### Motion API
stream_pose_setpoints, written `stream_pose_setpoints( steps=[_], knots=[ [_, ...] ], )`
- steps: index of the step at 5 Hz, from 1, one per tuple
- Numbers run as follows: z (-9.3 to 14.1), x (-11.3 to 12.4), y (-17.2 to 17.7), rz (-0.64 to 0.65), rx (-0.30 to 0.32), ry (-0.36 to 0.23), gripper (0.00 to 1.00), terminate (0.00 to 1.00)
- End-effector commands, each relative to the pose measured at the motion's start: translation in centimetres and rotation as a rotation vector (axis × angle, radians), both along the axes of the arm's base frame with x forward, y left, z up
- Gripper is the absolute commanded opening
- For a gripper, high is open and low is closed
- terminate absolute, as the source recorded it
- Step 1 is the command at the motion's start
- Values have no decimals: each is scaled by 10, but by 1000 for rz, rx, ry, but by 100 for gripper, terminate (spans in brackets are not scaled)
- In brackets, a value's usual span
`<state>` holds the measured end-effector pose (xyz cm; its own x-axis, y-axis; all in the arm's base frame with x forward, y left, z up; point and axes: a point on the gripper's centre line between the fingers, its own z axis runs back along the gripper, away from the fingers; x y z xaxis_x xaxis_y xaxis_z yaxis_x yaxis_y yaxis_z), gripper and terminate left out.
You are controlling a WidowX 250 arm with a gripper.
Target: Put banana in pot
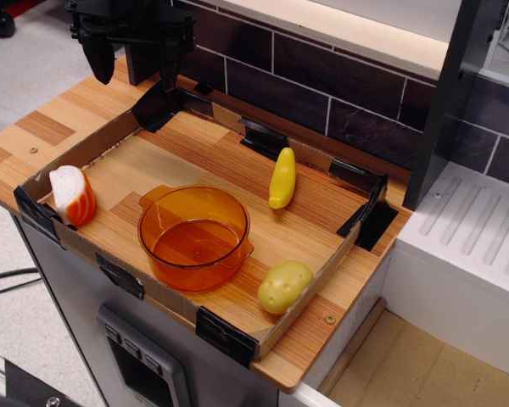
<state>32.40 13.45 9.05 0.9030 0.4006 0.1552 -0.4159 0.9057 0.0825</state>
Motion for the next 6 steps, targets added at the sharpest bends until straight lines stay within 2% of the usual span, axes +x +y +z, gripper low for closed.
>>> stream_pose_setpoints(
  steps=[1,3,4,5,6],
  knots=[
    [0,0,0,0,0,0,100,0],
    [3,6,-62,-17,-117,33,100,0],
    [4,9,-97,-81,-149,28,100,0],
    [-2,13,-121,-145,-182,62,100,0],
    [-15,14,-131,-179,-131,103,100,0]
  ],
)
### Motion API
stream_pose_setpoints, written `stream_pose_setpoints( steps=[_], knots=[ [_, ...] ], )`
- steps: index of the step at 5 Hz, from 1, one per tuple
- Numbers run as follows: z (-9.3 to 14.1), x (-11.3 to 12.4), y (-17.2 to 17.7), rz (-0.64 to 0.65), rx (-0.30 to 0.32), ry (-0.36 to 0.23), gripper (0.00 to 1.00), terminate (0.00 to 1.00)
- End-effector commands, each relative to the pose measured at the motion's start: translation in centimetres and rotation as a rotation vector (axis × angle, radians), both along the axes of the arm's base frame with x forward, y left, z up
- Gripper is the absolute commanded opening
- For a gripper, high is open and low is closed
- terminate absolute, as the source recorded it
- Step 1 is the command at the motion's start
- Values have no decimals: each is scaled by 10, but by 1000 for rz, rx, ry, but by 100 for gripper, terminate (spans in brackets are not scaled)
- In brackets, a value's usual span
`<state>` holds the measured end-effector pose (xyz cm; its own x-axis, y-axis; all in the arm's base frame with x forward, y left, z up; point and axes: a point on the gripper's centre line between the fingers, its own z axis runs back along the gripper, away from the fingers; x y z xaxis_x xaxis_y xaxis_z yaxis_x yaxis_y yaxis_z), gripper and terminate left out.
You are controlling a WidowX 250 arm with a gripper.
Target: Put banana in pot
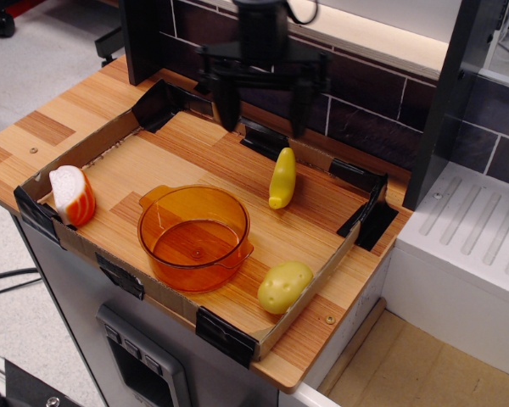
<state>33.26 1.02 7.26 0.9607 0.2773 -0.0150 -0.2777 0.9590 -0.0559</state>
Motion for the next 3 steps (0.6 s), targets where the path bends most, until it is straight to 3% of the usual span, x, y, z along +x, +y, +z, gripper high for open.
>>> stream_pose_setpoints(
  steps=[1,3],
  knots=[
    [-12,7,-4,-35,100,-6,100,0],
    [-44,13,-8,-19,123,35,100,0]
  ],
)
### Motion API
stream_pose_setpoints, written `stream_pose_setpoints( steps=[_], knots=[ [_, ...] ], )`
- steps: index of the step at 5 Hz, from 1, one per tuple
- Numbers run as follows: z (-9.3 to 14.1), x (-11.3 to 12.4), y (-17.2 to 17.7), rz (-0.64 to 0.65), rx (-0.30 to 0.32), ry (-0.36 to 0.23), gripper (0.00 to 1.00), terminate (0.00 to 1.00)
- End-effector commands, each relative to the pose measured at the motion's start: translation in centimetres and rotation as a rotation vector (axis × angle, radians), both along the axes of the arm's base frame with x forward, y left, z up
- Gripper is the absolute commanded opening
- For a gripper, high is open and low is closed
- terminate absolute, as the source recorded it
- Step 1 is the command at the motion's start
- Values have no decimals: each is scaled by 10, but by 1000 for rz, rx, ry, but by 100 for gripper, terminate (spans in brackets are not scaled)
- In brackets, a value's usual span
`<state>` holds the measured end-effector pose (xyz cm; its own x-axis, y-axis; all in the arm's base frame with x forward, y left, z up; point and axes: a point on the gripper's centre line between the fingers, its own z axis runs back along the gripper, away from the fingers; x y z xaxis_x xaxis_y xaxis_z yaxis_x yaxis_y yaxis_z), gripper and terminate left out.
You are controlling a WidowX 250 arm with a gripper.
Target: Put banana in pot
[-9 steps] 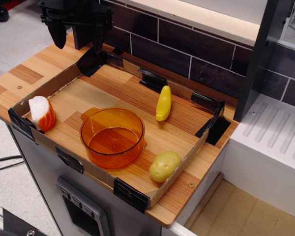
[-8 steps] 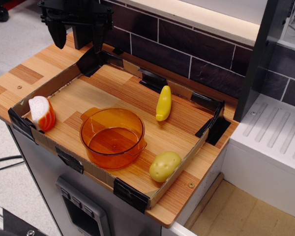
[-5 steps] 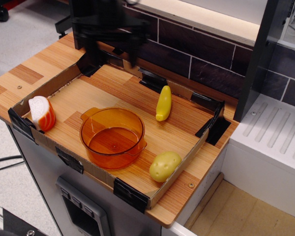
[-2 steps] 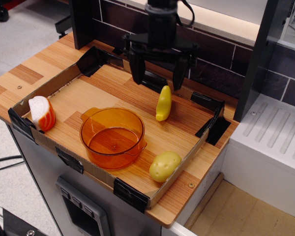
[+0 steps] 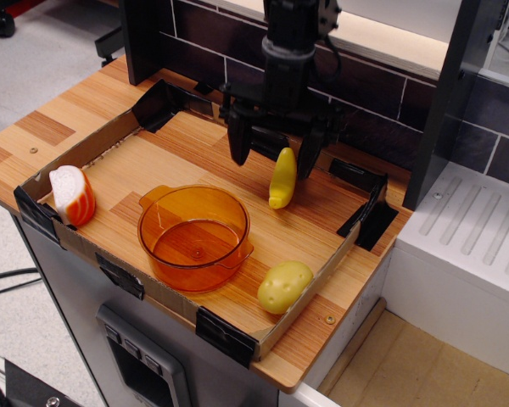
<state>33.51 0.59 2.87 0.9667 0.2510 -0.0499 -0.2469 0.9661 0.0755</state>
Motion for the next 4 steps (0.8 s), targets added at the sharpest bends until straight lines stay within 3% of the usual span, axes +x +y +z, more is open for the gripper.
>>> stream_pose_setpoints(
  steps=[1,2,3,4],
  knots=[
    [-9,12,-7,1,-18,-38,100,0],
    [-15,10,-14,-50,-41,-61,100,0],
    [-9,5,-15,-67,-72,-57,0,0],
    [-4,4,-16,-68,-75,-64,0,0]
  ],
)
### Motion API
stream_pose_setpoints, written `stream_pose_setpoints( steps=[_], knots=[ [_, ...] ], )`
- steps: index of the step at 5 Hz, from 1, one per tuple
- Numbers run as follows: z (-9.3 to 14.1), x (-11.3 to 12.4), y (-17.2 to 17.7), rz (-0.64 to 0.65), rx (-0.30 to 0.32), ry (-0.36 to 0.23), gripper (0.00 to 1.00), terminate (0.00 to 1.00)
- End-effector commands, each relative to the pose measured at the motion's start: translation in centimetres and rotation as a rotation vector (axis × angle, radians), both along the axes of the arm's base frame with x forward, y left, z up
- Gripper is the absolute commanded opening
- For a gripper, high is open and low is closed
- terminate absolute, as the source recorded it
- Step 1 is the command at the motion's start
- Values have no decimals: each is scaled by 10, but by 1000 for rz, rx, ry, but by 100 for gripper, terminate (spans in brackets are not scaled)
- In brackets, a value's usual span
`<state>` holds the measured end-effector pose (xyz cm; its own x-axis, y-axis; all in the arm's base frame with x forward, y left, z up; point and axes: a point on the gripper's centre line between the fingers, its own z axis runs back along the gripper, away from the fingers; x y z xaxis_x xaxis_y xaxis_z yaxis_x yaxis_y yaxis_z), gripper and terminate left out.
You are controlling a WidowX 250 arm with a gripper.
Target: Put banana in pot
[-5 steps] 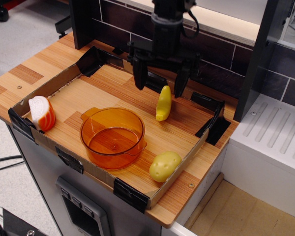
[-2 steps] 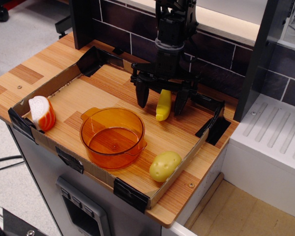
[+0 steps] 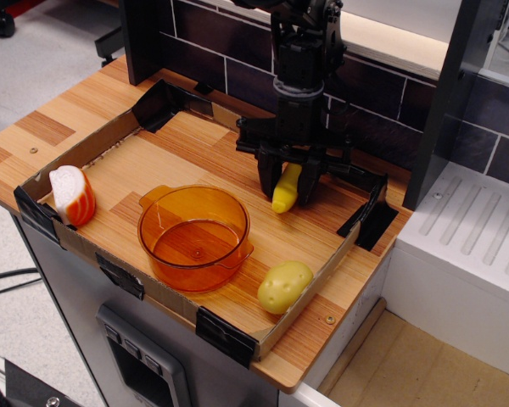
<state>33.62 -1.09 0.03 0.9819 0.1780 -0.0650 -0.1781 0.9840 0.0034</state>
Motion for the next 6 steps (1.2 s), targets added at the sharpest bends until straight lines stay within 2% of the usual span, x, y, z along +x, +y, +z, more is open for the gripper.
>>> stream_pose_setpoints(
  steps=[1,2,3,4,5,6],
  knots=[
    [51,4,1,41,-46,-93,0,0],
    [89,-1,2,132,-59,-186,0,0],
    [114,-22,8,119,-85,-169,0,0],
    [119,-48,16,93,-83,-133,0,0],
    [111,-67,27,84,-79,-98,0,0],
    [95,-78,34,49,-25,-93,0,0]
  ],
)
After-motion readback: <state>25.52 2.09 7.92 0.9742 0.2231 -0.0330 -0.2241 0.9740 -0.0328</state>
